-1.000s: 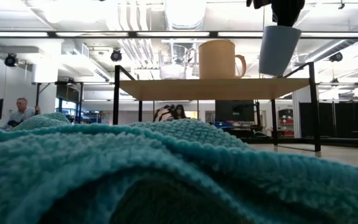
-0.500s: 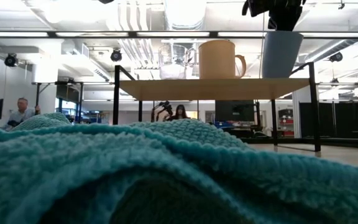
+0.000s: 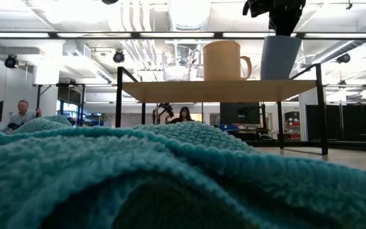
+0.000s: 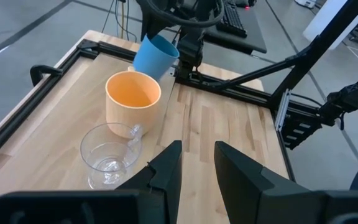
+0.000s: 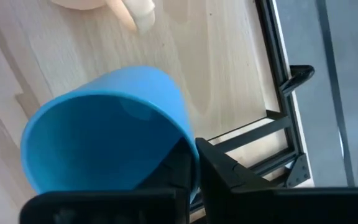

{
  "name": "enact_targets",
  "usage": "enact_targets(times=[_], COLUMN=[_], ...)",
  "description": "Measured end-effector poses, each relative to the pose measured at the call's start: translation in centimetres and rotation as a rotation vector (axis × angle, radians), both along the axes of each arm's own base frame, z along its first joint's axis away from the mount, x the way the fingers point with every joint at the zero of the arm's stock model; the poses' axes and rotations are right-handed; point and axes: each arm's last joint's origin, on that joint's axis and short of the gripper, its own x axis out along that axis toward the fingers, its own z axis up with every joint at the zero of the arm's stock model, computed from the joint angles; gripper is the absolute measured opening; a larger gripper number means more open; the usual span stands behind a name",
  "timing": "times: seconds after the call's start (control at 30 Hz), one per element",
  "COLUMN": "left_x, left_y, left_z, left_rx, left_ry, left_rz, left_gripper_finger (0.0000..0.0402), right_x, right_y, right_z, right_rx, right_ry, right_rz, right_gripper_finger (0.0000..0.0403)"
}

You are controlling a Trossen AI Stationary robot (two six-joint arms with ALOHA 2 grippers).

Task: Stack small to large cups/mugs on shelf
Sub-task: Put the blue cup on the shelf, then return to Home Position

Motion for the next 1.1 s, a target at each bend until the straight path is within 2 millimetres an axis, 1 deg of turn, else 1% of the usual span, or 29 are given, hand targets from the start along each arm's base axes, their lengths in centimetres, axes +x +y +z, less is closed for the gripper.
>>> enact_targets(times=[0.33,0.47,0.77,1.03,1.1], left_x=[0.0,0.0,0.0,0.0,-0.1], left_y=[0.0,0.0,0.0,0.0,0.0], left_z=[0.0,0.0,0.0,0.0,0.2], left_rx=[-0.001,-0.002,-0.001,0.0,0.001], left_ry=[0.0,0.0,0.001,0.0,-0.007], left_rz=[0.0,0.0,0.0,0.0,0.0], left_gripper_finger=[0.0081,0.0081,0.0081,0.0081,0.0081], right_x=[1.6,1.8,1.1,0.8,0.8], right_y=[-0.4,-0.5,-0.3,-0.1,0.0], right_z=[-1.4,-1.6,-0.8,-0.3,0.2], right_rx=[0.011,0.01,-0.014,-0.018,-0.019], right_ry=[0.069,0.075,0.044,0.016,0.001], right_rz=[0.05,0.064,0.081,0.097,0.102], right_gripper_finger=[0.0063,0.0078,0.0101,0.0098,0.0098])
